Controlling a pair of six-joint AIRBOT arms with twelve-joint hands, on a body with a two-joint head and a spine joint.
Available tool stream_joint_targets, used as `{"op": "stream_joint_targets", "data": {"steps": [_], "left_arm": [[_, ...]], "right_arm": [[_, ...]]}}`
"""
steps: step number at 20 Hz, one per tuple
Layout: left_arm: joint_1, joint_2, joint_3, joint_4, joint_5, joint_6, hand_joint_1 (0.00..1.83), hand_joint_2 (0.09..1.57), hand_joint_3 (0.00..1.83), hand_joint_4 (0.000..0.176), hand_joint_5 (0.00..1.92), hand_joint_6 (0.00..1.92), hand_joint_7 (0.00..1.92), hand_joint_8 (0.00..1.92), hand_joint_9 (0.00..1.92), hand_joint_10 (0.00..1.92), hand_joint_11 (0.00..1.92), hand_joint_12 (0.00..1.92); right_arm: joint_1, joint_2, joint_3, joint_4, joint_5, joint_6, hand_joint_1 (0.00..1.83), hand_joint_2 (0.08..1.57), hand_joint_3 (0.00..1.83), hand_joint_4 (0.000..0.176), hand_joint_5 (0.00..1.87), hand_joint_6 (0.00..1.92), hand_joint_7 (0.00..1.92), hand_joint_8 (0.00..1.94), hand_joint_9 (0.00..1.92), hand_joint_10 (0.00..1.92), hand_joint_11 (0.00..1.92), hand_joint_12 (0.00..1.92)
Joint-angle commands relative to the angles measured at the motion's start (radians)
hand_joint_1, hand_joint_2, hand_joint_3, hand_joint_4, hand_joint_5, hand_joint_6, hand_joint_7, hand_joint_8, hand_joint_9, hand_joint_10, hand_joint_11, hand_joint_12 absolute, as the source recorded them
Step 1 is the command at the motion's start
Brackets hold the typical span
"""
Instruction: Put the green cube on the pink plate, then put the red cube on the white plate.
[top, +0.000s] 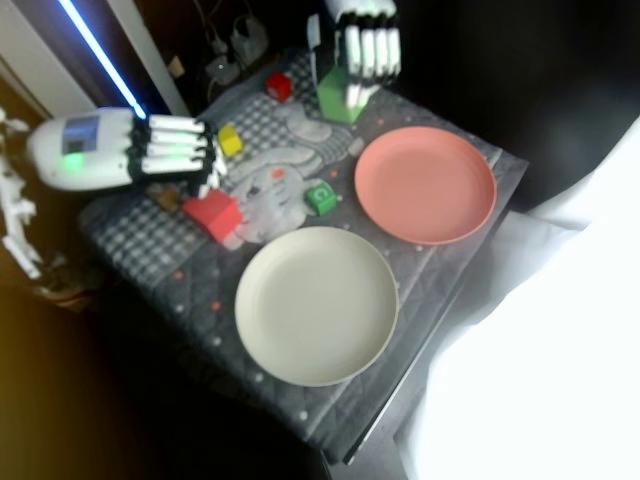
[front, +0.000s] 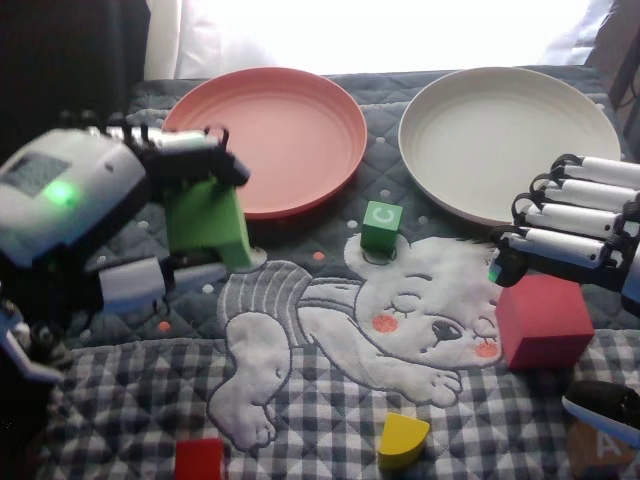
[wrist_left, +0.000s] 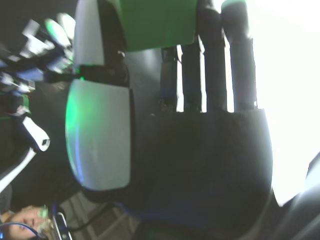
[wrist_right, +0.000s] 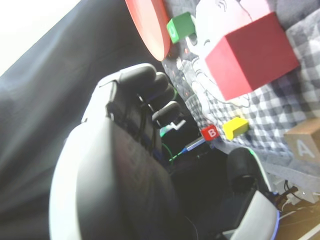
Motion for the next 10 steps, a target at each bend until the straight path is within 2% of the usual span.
{"op": "stream_joint_targets", "data": {"steps": [1, 2, 4, 5, 6, 7, 8, 9, 10], "left_arm": [[-0.024, -0.002, 0.013, -0.007, -0.11, -0.002, 1.26, 1.18, 0.0, 0.0, 0.77, 1.1, 0.94, 1.24, 0.9, 1.3, 0.7, 1.72], [-0.052, -0.014, 0.039, -0.009, -0.079, -0.002, 1.24, 1.19, 0.0, 0.0, 0.77, 1.1, 0.92, 1.32, 0.9, 1.31, 0.76, 1.77], [-0.106, -0.041, 0.086, -0.01, -0.022, -0.002, 1.23, 1.19, 0.0, 0.0, 0.77, 1.1, 0.93, 1.3, 0.9, 1.24, 0.79, 1.64], [-0.132, -0.052, 0.109, -0.009, 0.007, -0.002, 1.29, 1.27, 0.0, 0.0, 0.72, 1.35, 0.55, 1.44, 0.7, 1.57, 0.62, 1.74], [-0.154, -0.061, 0.127, -0.009, 0.03, -0.002, 1.32, 1.25, 0.0, 0.0, 0.74, 1.33, 0.64, 1.41, 0.71, 1.55, 0.61, 1.68], [-0.176, -0.073, 0.147, -0.009, 0.056, -0.002, 1.32, 1.25, 0.0, 0.0, 0.74, 1.33, 0.64, 1.41, 0.71, 1.55, 0.61, 1.68], [-0.202, -0.093, 0.177, -0.009, 0.09, -0.002, 1.34, 1.22, 0.0, 0.0, 0.75, 1.32, 0.77, 1.27, 0.72, 1.49, 0.56, 1.61], [-0.22, -0.107, 0.196, -0.009, 0.115, -0.002, 1.34, 1.22, 0.0, 0.0, 0.71, 1.26, 0.8, 1.32, 0.71, 1.53, 0.54, 1.61], [-0.243, -0.127, 0.224, -0.009, 0.151, -0.002, 1.25, 1.21, 0.0, 0.0, 0.77, 1.11, 0.83, 1.44, 0.72, 1.54, 0.61, 1.77]], "right_arm": [[0.011, -0.001, 0.002, 0.022, -0.115, 0.001, 0.79, 0.58, 0.77, 0.0, 0.21, 1.05, 0.24, 0.97, 0.15, 1.37, 0.09, 1.92], [0.011, -0.003, 0.003, 0.022, -0.115, 0.001, 0.77, 0.58, 0.78, 0.0, 0.22, 1.04, 0.25, 0.96, 0.17, 1.35, 0.1, 1.92], [0.012, -0.007, 0.005, 0.022, -0.115, 0.001, 0.75, 0.58, 0.78, 0.0, 0.21, 1.04, 0.24, 0.96, 0.16, 1.33, 0.07, 1.92], [0.012, -0.009, 0.007, 0.022, -0.115, 0.001, 0.75, 0.57, 0.8, 0.0, 0.22, 1.06, 0.25, 0.98, 0.18, 1.33, 0.07, 1.92], [0.013, -0.011, 0.008, 0.022, -0.115, 0.001, 0.76, 0.58, 0.81, 0.0, 0.21, 1.07, 0.27, 0.99, 0.21, 1.31, 0.07, 1.92], [0.014, -0.011, 0.009, 0.021, -0.115, 0.001, 0.76, 0.58, 0.81, 0.0, 0.21, 1.07, 0.27, 0.99, 0.21, 1.31, 0.07, 1.92], [0.014, -0.012, 0.009, 0.021, -0.115, 0.001, 0.78, 0.57, 0.83, 0.0, 0.2, 1.12, 0.27, 1.04, 0.22, 1.36, 0.08, 1.92], [0.014, -0.014, 0.011, 0.021, -0.115, 0.001, 0.77, 0.58, 0.81, 0.0, 0.19, 1.14, 0.27, 1.05, 0.23, 1.37, 0.14, 1.92], [0.015, -0.016, 0.012, 0.021, -0.115, 0.001, 0.77, 0.58, 0.81, 0.0, 0.19, 1.14, 0.27, 1.05, 0.24, 1.38, 0.13, 1.92]]}}
